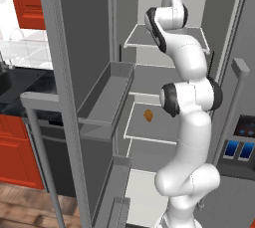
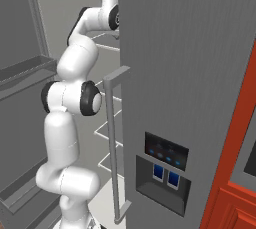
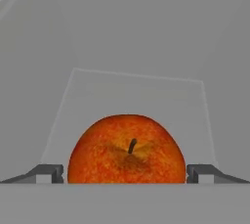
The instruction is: Pick up the kiwi and apple from the fridge and place one fruit on each plate on the dining counter.
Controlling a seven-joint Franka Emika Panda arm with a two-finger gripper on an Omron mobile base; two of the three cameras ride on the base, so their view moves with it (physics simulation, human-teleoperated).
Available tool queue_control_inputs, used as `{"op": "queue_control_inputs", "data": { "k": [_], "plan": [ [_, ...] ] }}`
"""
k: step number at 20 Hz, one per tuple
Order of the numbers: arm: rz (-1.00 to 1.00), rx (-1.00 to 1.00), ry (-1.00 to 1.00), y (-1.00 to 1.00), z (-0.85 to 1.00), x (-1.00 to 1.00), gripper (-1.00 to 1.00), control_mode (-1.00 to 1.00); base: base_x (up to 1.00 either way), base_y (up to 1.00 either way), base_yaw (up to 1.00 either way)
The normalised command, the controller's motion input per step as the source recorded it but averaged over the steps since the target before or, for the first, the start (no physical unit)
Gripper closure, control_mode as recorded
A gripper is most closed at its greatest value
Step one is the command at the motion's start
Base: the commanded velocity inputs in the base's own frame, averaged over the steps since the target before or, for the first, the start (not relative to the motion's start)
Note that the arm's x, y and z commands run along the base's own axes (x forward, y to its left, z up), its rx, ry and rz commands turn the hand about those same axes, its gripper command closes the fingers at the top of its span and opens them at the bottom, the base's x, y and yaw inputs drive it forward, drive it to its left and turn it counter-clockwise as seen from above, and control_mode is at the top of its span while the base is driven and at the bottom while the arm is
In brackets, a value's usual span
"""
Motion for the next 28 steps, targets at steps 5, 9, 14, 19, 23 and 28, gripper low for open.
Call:
{"op": "queue_control_inputs", "data": {
  "k": [5, 9, 14, 19, 23, 28],
  "plan": [
    [-0.06, 0.0, 0.05, -0.06, -0.2, 0.0, -1.0, -1.0, 0.0, 0.0, 0.0],
    [-0.02, 0.0, 0.02, -0.06, -0.1, 0.0, -1.0, -1.0, 0.0, 0.0, 0.0],
    [0.0, 0.0, 0.0, 0.0, -0.05, 0.05, -1.0, -1.0, 0.0, 0.0, 0.0],
    [0.0, 0.0, 0.0, 0.0, -0.01, 0.02, -1.0, -1.0, 0.0, 0.0, 0.0],
    [0.0, 0.0, 0.0, 0.0, 0.0, 0.0, 1.0, -1.0, 0.0, 0.0, 0.0],
    [0.0, 0.0, 0.0, 0.0, 0.0, 0.0, 1.0, -1.0, 0.0, 0.0, 0.0]
  ]
}}
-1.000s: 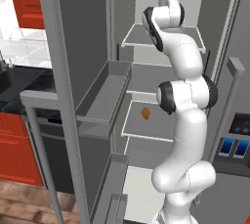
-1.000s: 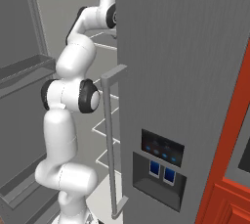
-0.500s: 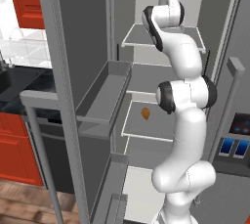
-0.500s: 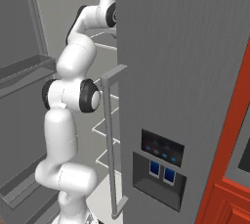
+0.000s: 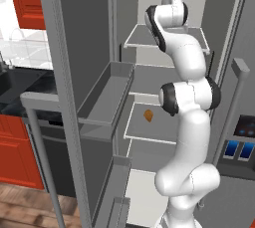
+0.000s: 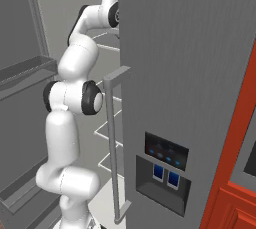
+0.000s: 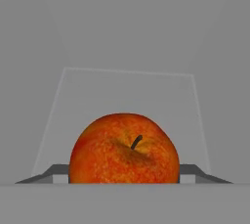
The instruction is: Pick up the kiwi and apple from the fridge and place one fruit on each plate on the dining counter.
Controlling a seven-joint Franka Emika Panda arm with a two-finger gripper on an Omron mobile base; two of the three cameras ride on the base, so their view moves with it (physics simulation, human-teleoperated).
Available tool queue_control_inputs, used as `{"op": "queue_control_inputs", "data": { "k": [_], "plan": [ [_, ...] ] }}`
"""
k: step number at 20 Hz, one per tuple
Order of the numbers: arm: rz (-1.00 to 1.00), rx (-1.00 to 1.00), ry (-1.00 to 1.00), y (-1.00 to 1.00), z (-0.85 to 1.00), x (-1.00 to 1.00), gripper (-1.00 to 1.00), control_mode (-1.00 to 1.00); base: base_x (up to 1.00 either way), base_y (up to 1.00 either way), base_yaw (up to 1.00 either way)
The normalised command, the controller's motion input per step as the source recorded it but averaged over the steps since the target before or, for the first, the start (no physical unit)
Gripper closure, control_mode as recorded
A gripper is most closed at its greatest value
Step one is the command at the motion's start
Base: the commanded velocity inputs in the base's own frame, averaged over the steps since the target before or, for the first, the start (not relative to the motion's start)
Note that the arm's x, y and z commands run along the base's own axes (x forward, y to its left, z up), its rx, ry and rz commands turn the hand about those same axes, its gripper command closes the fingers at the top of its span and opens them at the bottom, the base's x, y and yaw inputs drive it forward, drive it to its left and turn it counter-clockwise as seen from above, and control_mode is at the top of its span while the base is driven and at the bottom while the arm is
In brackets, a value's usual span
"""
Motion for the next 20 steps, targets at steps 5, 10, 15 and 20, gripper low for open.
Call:
{"op": "queue_control_inputs", "data": {
  "k": [5, 10, 15, 20],
  "plan": [
    [0.0, 0.0, 0.0, 0.0, -0.02, -0.28, 1.0, -1.0, 0.0, 0.0, 0.0],
    [0.0, 0.01, -0.04, 0.0, 0.0, -0.93, 1.0, -1.0, 0.0, 0.0, 0.0],
    [0.0, 0.01, -0.15, 0.0, -0.06, -0.99, 1.0, -1.0, 0.0, 0.0, 0.0],
    [0.01, 0.0, -0.2, 0.15, -0.06, -0.91, 1.0, -1.0, 0.0, 0.0, 0.0]
  ]
}}
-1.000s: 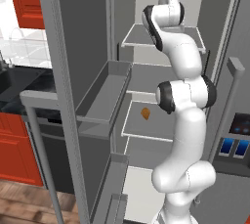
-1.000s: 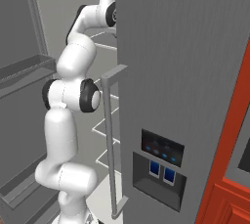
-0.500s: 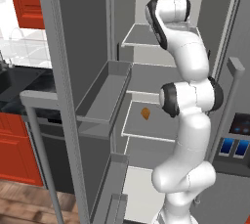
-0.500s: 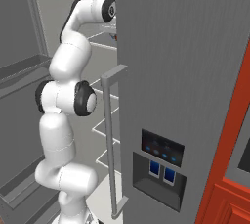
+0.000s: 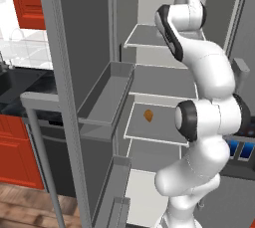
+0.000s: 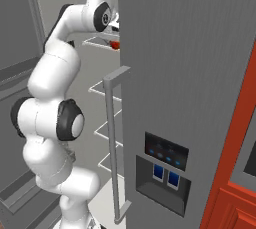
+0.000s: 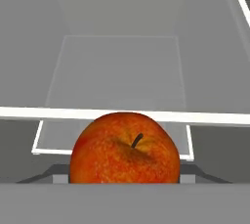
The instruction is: Pick up the kiwi and apple from the fridge and place one fruit on each plate on the dining counter.
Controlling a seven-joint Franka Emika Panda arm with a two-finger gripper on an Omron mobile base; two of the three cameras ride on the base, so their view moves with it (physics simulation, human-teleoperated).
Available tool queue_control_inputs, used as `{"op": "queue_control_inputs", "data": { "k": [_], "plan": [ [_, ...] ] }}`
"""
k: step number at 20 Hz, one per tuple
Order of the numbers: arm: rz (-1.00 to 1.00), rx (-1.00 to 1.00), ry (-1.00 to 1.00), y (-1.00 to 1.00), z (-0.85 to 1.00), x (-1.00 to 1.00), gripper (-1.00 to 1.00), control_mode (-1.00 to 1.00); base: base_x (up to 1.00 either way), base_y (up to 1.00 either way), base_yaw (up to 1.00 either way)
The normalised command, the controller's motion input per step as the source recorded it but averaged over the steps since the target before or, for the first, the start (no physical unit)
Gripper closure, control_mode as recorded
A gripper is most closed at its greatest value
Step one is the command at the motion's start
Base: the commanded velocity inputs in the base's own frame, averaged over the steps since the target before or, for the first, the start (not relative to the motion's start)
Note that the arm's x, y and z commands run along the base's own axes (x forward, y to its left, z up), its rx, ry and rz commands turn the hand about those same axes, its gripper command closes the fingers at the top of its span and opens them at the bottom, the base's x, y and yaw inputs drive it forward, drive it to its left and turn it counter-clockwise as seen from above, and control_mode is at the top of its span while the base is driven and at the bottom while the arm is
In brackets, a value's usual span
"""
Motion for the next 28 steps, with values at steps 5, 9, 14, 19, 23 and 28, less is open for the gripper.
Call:
{"op": "queue_control_inputs", "data": {
  "k": [5, 9, 14, 19, 23, 28],
  "plan": [
    [0.04, 0.0, -0.22, 0.35, 0.0, -0.9, 1.0, -1.0, 0.0, 0.0, 0.0],
    [0.05, 0.0, -0.11, 0.42, 0.2, -0.87, 1.0, -1.0, 0.0, 0.0, 0.0],
    [0.06, 0.0, 0.0, 0.29, 0.47, -1.0, 1.0, -1.0, 0.0, 0.0, 0.0],
    [0.05, 0.0, 0.06, 0.16, 0.44, -1.0, 1.0, -1.0, 0.0, 0.0, 0.0],
    [0.01, 0.0, 0.12, 0.0, 0.04, -1.0, 1.0, -1.0, 0.0, 0.0, 0.0],
    [0.01, 0.0, 0.02, 0.0, -0.29, -1.0, 1.0, -1.0, 0.0, 0.0, 0.0]
  ]
}}
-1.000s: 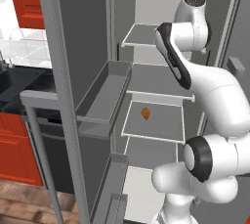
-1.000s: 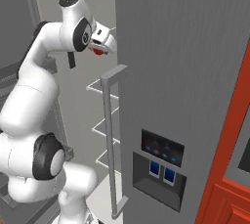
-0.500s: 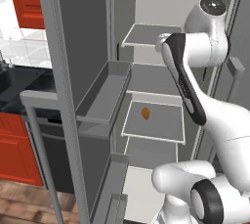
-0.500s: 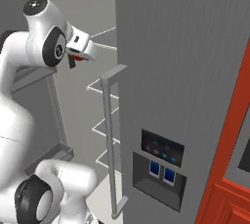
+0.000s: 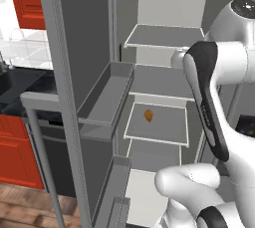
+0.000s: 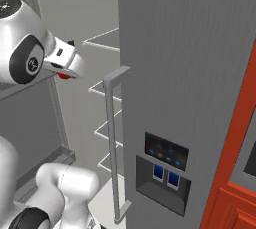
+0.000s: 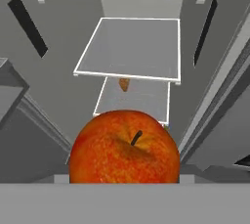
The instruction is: Pick up the kiwi and apple from the fridge and place one fruit on each plate on the dining counter.
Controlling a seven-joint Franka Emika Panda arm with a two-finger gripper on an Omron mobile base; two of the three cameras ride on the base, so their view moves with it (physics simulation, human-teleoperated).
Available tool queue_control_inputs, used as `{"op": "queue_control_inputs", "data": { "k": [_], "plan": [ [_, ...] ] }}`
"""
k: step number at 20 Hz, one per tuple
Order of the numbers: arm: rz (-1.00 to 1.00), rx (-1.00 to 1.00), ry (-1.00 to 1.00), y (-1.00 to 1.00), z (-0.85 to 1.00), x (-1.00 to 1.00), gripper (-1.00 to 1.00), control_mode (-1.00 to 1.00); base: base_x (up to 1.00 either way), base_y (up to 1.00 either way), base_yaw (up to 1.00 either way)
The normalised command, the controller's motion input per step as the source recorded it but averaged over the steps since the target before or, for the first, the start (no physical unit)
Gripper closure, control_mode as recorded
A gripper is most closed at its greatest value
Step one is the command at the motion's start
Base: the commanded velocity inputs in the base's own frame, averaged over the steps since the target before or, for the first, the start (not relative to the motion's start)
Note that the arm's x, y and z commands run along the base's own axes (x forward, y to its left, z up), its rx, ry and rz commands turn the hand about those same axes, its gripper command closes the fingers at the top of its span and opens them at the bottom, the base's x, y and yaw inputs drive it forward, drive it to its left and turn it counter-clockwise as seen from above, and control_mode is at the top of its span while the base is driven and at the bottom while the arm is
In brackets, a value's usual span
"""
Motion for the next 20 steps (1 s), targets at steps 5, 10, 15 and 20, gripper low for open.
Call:
{"op": "queue_control_inputs", "data": {
  "k": [5, 10, 15, 20],
  "plan": [
    [0.0, 0.0, 0.02, 0.0, -0.61, -1.0, 1.0, -1.0, 0.0, 0.0, 0.0],
    [0.0, 0.0, 0.07, 0.0, -0.61, -0.91, 1.0, -1.0, 0.0, 0.0, 0.0],
    [0.0, 0.0, 0.07, -0.01, -0.23, -0.76, 1.0, -1.0, 0.0, 0.0, 0.0],
    [0.0, 0.0, 0.02, -0.09, 0.0, -0.08, 1.0, -1.0, 0.0, 0.0, 0.0]
  ]
}}
